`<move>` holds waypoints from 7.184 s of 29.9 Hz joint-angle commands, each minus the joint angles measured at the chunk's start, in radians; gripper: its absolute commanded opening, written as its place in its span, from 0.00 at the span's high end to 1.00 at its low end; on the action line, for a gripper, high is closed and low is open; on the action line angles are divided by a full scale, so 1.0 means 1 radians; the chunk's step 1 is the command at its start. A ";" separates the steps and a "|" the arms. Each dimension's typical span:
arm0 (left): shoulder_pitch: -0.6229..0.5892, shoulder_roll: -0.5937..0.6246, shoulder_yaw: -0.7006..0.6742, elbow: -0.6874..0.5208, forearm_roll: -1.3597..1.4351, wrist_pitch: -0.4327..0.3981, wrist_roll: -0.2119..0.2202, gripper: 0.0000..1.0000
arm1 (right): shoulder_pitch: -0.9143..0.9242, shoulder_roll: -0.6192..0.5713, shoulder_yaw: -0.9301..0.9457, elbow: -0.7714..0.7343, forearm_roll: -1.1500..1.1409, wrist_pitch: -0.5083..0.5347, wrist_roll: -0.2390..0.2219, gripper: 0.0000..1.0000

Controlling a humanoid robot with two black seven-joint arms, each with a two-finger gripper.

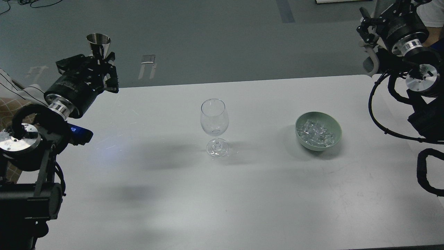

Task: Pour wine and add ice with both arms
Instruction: 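Lift the jigger with the left gripper toward the wine glass, then tilt the jigger over the wine glass with the left gripper, then turn the jigger upright and carry it back with the left gripper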

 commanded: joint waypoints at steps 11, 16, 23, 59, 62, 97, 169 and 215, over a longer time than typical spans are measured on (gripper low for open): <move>0.101 -0.026 0.114 -0.139 0.011 -0.025 0.001 0.97 | -0.001 -0.007 -0.004 0.002 0.000 0.000 0.000 0.00; 0.117 -0.031 0.186 -0.150 0.032 -0.054 -0.005 0.97 | -0.015 -0.007 -0.001 0.004 0.000 0.001 0.000 0.00; 0.112 -0.072 0.227 -0.122 0.179 -0.059 -0.004 0.97 | -0.029 -0.009 0.002 0.008 0.000 0.004 0.003 0.00; 0.098 -0.112 0.373 -0.070 0.465 -0.057 -0.004 0.98 | -0.043 -0.009 0.006 0.046 0.000 0.004 0.003 0.00; 0.091 -0.112 0.373 -0.067 0.468 -0.057 -0.002 0.98 | -0.043 -0.007 0.006 0.046 0.000 0.004 0.003 0.00; 0.048 -0.094 0.445 -0.033 0.657 -0.057 -0.001 0.99 | -0.041 -0.024 0.009 0.050 0.001 0.004 0.003 0.00; -0.216 0.167 0.508 -0.048 0.934 -0.312 0.013 1.00 | -0.049 -0.050 0.022 0.088 0.001 0.010 0.001 0.00; 0.012 -0.036 -0.038 0.278 0.264 -0.320 -0.053 1.00 | -0.080 -0.069 0.009 0.094 0.000 0.003 -0.002 0.00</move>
